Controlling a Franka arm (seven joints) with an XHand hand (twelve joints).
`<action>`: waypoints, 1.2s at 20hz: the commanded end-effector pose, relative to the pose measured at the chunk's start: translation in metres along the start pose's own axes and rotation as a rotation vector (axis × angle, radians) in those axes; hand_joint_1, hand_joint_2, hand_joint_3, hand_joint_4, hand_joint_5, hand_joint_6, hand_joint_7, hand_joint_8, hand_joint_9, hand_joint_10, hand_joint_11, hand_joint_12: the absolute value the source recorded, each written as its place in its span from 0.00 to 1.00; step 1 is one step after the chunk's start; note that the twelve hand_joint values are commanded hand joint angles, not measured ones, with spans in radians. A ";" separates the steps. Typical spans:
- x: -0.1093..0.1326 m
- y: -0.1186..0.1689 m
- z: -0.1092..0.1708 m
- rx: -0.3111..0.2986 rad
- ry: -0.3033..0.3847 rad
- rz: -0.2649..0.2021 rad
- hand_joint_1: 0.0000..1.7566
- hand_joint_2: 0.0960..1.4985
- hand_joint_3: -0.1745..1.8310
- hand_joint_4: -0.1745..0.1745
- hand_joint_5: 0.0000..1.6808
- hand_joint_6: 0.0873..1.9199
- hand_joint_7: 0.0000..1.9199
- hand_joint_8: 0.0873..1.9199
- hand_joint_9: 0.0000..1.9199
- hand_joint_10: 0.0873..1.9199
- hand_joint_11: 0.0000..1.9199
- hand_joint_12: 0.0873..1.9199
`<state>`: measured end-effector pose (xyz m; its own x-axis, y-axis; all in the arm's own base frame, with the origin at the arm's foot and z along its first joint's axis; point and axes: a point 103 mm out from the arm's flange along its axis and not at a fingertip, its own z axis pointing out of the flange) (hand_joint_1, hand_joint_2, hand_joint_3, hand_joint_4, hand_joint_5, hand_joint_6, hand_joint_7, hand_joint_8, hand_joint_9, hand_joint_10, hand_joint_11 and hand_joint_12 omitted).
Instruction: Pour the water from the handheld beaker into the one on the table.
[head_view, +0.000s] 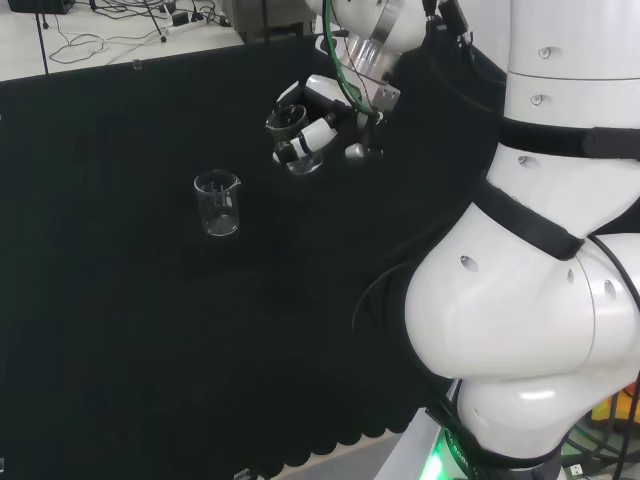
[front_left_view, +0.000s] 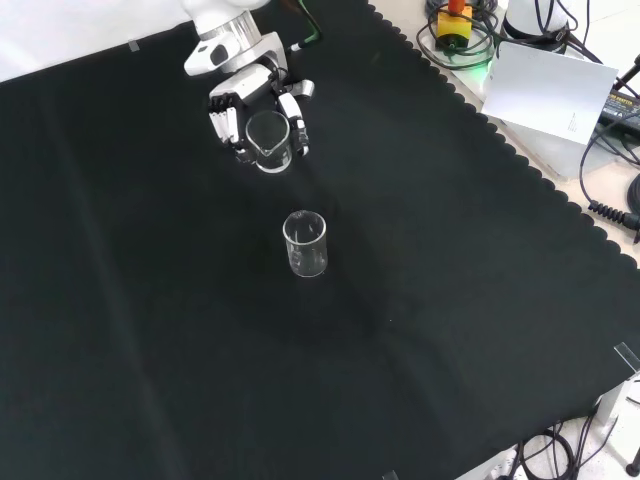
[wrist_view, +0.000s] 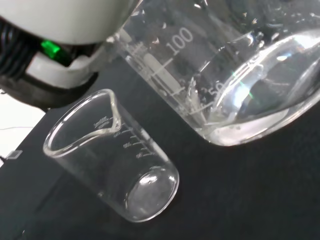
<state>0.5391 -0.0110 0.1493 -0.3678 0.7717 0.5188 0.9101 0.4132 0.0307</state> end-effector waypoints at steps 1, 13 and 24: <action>0.007 -0.001 0.003 0.045 0.000 -0.023 0.64 0.32 0.52 1.00 0.77 0.36 0.93 0.03 0.95 0.00 0.73 0.33; 0.029 0.013 0.014 0.201 -0.051 -0.054 0.64 0.32 0.52 1.00 0.77 0.36 0.93 0.03 0.95 0.00 0.72 0.33; 0.039 0.033 0.015 0.322 -0.172 -0.018 0.64 0.32 0.52 1.00 0.77 0.36 0.93 0.03 0.95 0.00 0.71 0.33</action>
<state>0.5482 0.0352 0.1584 -0.4373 0.8001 0.4106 0.8177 0.5438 -0.1887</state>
